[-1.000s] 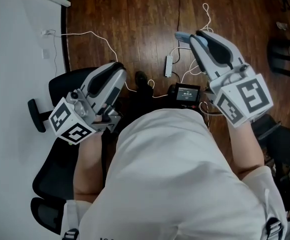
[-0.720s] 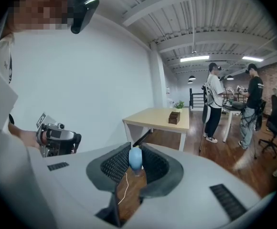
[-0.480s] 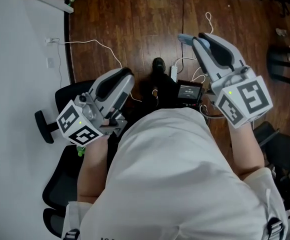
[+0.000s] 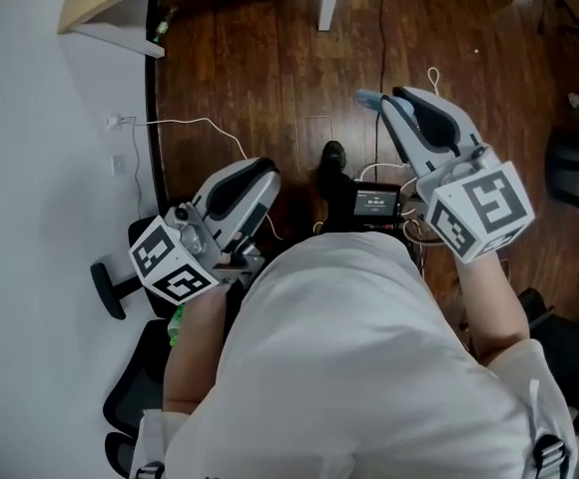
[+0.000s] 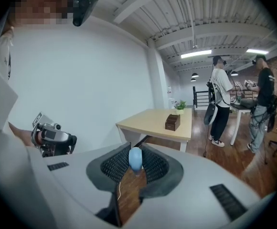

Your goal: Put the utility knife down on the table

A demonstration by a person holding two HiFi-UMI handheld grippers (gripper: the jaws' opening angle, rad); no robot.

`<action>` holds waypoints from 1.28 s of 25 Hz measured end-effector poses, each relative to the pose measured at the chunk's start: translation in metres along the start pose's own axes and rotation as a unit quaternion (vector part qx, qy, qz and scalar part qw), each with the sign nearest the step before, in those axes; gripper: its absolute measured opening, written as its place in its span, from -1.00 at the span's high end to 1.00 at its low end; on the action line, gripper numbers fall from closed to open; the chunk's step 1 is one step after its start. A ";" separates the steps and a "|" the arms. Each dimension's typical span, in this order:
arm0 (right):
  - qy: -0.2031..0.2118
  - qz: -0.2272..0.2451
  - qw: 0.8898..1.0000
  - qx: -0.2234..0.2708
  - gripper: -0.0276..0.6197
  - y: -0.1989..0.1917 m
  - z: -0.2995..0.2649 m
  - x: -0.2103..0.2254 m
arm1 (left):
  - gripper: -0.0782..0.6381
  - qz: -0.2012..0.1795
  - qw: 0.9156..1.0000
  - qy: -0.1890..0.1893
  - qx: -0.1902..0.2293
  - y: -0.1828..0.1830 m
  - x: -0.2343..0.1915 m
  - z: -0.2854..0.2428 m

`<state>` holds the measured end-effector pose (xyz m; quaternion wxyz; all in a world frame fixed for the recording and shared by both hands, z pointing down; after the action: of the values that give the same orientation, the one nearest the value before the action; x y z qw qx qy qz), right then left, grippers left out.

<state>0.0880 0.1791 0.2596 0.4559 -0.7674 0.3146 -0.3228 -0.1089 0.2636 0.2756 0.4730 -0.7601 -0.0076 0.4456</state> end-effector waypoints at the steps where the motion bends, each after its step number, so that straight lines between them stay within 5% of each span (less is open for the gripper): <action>1: 0.001 0.000 1.000 0.001 0.70 0.005 -0.003 0.013 | 0.63 0.000 1.000 0.000 -0.001 0.006 -0.002 -0.013; 10: -0.006 -0.036 0.999 -0.015 0.70 0.066 -0.075 0.159 | 0.63 0.021 0.999 0.008 -0.035 0.104 -0.067 -0.150; 24: -0.019 -0.002 1.000 0.023 0.70 0.056 -0.069 0.147 | 0.63 -0.031 0.999 -0.009 -0.018 0.099 -0.071 -0.146; 32: -0.047 -0.009 0.999 0.015 0.70 0.107 -0.178 0.164 | 0.63 -0.022 0.998 -0.042 -0.040 0.179 -0.156 -0.157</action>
<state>0.0259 -0.0782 0.2644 0.4792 -0.7773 0.2812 -0.2951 -0.1688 -0.0145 0.2743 0.4513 -0.7588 -0.0621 0.4655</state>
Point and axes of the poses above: the fingertips, and each gripper's own axes: z backward along the fingers, x to its right, y out of its top, the point moved 4 cm from there along z, backward along the fingers, and after that the axes turned 11 degrees about y, right-handed, at the moved point
